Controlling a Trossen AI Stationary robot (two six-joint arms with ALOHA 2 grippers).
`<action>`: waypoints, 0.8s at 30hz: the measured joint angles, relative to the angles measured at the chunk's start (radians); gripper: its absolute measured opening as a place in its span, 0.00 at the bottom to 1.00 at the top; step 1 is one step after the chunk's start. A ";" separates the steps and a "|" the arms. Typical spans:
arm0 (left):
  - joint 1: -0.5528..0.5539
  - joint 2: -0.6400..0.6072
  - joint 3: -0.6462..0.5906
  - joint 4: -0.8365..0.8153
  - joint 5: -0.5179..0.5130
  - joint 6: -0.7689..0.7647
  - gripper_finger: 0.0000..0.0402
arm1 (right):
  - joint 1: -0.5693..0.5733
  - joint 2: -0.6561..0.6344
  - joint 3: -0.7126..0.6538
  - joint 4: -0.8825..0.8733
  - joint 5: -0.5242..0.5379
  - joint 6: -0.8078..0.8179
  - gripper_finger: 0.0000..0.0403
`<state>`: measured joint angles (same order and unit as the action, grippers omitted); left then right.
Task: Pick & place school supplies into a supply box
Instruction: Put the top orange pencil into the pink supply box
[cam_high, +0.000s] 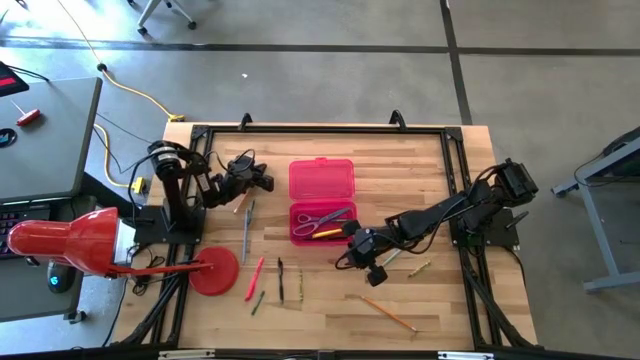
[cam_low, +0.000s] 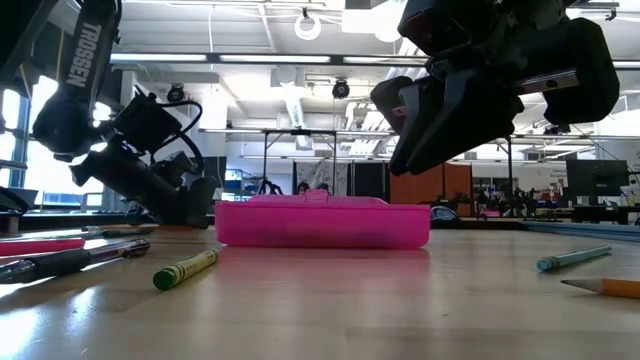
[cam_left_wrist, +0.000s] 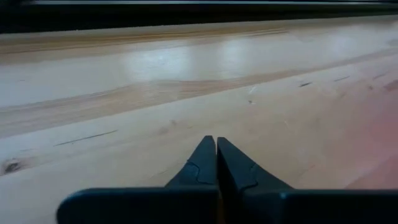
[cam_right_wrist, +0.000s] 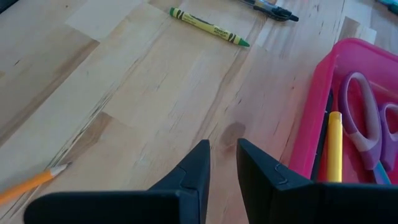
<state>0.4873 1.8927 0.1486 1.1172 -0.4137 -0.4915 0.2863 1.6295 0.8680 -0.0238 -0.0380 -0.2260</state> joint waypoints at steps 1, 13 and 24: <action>0.000 0.000 0.000 0.000 0.000 0.006 0.07 | 0.000 0.000 0.000 0.000 0.000 0.000 0.14; -0.003 0.008 0.053 0.081 0.091 0.049 0.02 | 0.000 0.000 0.000 0.015 0.000 0.016 0.14; -0.003 0.009 0.068 0.084 0.101 0.054 0.02 | 0.000 0.000 0.000 0.025 0.000 0.016 0.14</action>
<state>0.4839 1.9015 0.2161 1.2015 -0.3122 -0.4370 0.2863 1.6295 0.8684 0.0013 -0.0380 -0.2104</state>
